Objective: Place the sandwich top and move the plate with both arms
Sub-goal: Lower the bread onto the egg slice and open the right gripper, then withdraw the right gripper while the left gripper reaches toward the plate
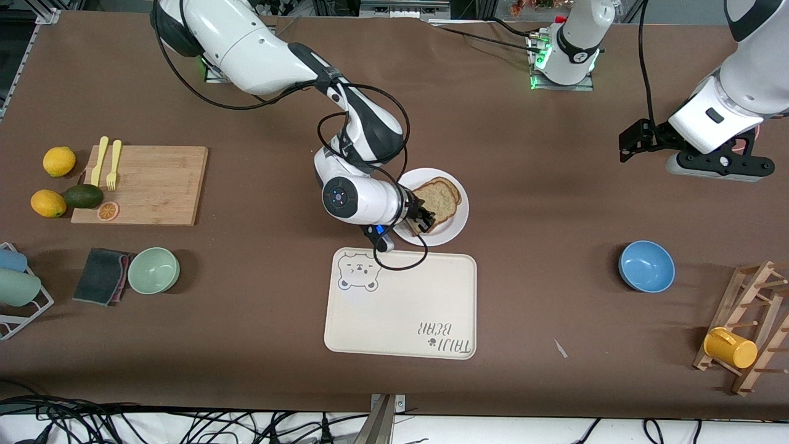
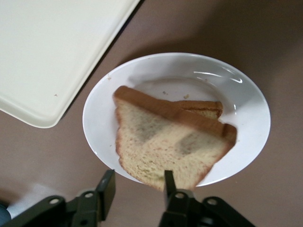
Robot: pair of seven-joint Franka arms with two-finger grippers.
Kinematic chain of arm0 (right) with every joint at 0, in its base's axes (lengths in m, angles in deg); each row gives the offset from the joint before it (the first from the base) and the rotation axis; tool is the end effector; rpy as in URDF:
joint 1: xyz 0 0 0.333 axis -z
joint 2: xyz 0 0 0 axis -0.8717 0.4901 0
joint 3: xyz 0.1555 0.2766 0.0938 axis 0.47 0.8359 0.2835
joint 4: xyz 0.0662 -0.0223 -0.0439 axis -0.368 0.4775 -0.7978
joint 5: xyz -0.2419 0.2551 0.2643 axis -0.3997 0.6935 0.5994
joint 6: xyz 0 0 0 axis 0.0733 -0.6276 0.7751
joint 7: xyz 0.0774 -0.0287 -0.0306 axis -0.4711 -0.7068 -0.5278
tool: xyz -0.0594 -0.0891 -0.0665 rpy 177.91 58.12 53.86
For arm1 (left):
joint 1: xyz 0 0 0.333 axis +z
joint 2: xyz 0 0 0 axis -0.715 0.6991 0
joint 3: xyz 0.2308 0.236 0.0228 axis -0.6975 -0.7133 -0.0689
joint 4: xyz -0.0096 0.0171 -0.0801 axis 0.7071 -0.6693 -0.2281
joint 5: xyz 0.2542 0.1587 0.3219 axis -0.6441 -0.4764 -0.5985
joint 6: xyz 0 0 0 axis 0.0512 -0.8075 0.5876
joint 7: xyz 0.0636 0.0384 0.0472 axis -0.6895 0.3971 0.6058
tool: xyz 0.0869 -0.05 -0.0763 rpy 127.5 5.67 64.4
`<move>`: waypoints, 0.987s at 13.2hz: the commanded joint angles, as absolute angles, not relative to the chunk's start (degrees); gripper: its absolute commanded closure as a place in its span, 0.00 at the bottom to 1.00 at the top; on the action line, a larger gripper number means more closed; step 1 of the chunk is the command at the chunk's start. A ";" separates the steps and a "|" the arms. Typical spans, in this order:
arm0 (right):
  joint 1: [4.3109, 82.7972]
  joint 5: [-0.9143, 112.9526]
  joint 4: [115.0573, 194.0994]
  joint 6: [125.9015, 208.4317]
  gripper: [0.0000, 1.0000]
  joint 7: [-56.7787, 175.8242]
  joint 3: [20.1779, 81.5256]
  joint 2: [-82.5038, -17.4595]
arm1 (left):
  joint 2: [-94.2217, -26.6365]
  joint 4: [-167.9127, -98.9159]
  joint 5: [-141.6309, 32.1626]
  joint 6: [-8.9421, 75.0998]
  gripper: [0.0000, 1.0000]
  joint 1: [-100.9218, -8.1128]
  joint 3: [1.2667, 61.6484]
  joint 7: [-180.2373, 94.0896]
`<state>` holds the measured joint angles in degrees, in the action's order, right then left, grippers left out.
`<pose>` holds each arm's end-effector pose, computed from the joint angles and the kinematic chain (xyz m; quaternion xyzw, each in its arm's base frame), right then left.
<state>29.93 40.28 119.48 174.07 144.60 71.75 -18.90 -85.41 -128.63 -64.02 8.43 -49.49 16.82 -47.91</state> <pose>0.6147 0.5707 0.2310 -0.8674 0.4193 0.2140 0.1613 0.6000 -0.0778 0.5738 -0.9983 0.0511 0.0272 0.0043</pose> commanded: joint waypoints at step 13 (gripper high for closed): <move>42.37 25.26 119.18 152.98 0.00 110.10 67.93 -34.76 | -80.08 -127.56 -54.06 7.15 0.00 -49.51 16.74 -48.73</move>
<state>41.73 28.09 116.41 154.86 115.47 70.23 -31.55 -82.66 -128.64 -56.43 8.29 -49.44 16.84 -47.95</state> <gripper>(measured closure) 0.000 0.000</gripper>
